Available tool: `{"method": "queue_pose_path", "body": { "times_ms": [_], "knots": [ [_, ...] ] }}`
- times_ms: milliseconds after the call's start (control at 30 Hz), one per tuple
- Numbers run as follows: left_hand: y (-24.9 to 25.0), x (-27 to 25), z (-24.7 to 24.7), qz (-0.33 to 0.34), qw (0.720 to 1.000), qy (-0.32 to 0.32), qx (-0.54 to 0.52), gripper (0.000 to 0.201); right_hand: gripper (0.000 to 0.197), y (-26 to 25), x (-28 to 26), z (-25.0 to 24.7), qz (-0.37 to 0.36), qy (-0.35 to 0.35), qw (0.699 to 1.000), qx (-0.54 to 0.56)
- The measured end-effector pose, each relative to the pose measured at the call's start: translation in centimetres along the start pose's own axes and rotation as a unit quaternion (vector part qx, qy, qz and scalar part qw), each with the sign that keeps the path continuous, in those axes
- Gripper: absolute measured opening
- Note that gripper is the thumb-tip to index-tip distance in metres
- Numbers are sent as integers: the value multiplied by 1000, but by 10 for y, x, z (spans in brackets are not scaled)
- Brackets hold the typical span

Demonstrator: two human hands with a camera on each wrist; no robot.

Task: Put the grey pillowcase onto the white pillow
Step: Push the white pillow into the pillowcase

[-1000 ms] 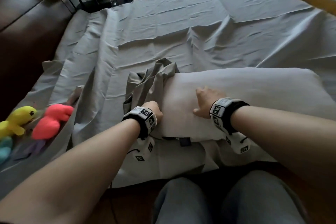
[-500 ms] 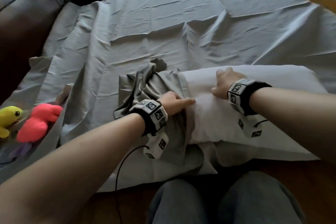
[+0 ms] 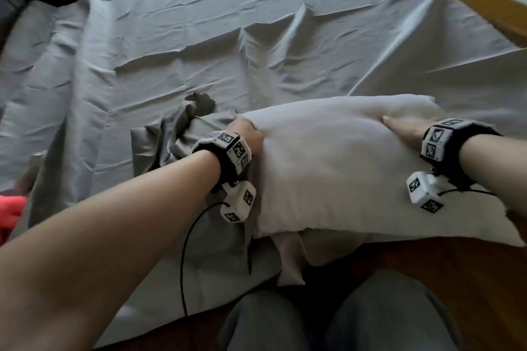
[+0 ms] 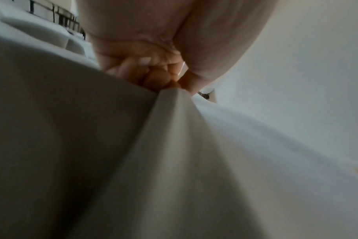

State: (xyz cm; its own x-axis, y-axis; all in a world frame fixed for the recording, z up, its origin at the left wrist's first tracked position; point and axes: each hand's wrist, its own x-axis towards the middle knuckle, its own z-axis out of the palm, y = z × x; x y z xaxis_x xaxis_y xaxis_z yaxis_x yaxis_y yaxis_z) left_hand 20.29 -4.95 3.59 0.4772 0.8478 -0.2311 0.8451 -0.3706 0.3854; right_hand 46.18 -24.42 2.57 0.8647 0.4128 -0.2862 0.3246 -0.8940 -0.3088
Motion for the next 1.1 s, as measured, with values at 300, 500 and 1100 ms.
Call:
{"method": "queue_pose_path", "body": {
  "times_ms": [300, 500, 1100],
  "knots": [
    [100, -20, -3, 96, 926, -37, -362, 23, 42, -66, -18, 3, -107, -9, 976, 192],
    [60, -27, -18, 45, 997, 3, -69, 14, 43, -44, -17, 1, -52, 30, 960, 275],
    [-47, -126, 6, -14, 985, -171, 25, 10, 36, -71, -158, 94, -487, 37, 831, -265]
  ]
}}
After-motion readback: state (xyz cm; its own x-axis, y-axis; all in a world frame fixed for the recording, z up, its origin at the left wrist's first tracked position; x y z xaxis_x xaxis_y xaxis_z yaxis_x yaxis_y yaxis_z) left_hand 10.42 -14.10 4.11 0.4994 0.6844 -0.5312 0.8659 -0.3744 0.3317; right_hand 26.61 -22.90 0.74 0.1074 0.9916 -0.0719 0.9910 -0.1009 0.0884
